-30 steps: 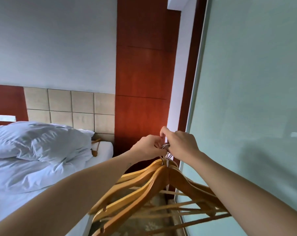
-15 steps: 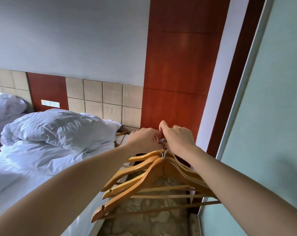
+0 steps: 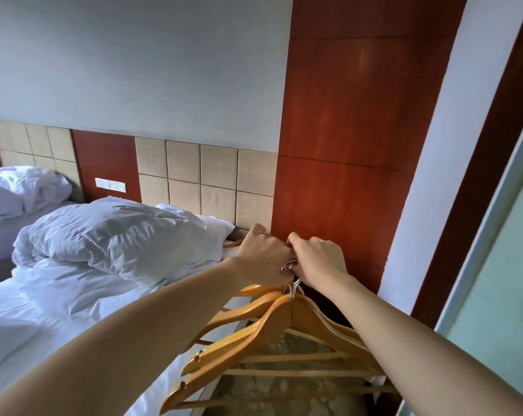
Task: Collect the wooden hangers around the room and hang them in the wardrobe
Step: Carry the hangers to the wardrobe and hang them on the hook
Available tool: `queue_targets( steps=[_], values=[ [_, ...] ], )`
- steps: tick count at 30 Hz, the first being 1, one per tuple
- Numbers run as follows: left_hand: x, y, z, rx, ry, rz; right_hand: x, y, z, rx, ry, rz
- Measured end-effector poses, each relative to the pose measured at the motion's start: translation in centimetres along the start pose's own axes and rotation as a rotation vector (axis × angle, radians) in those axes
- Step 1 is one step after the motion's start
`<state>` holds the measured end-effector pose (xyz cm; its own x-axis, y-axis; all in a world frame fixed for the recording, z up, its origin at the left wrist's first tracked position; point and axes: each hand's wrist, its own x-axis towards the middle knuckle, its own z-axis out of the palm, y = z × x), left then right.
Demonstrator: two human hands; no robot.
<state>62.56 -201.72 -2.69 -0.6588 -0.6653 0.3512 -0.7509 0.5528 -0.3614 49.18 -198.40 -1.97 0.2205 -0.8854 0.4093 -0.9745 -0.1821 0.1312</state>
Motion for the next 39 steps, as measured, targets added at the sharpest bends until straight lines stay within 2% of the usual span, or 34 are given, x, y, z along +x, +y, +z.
queue_targets(
  steps=[3,7,15,19,25,30,34,39],
  values=[
    [1.3,-3.3,2.3,0.032,-0.013,0.030,4.0,-0.8,2.4,0.053,-0.009,-0.001],
    [3.0,-6.9,5.5,0.042,0.013,0.058,7.8,-1.5,5.9,0.204,-0.043,0.086],
    [8.1,-11.3,9.3,-0.063,-0.019,-0.090,13.7,-0.7,9.8,0.477,-0.015,0.305],
    [9.2,-12.7,11.6,-0.182,0.000,-0.224,16.0,-0.8,12.0,0.521,0.063,0.369],
    [11.2,-12.9,16.2,-0.272,0.095,-0.418,19.0,0.7,17.0,0.440,0.108,0.338],
    [16.0,-13.6,19.7,-0.370,0.147,-0.526,23.7,5.1,19.6,0.382,0.105,0.218],
    [21.1,-14.3,21.7,-0.398,0.181,-0.510,27.9,9.2,21.0,0.342,0.068,0.164],
    [27.3,-16.1,24.4,-0.455,0.047,-0.421,32.4,12.9,24.0,0.316,0.054,0.168]
  ],
)
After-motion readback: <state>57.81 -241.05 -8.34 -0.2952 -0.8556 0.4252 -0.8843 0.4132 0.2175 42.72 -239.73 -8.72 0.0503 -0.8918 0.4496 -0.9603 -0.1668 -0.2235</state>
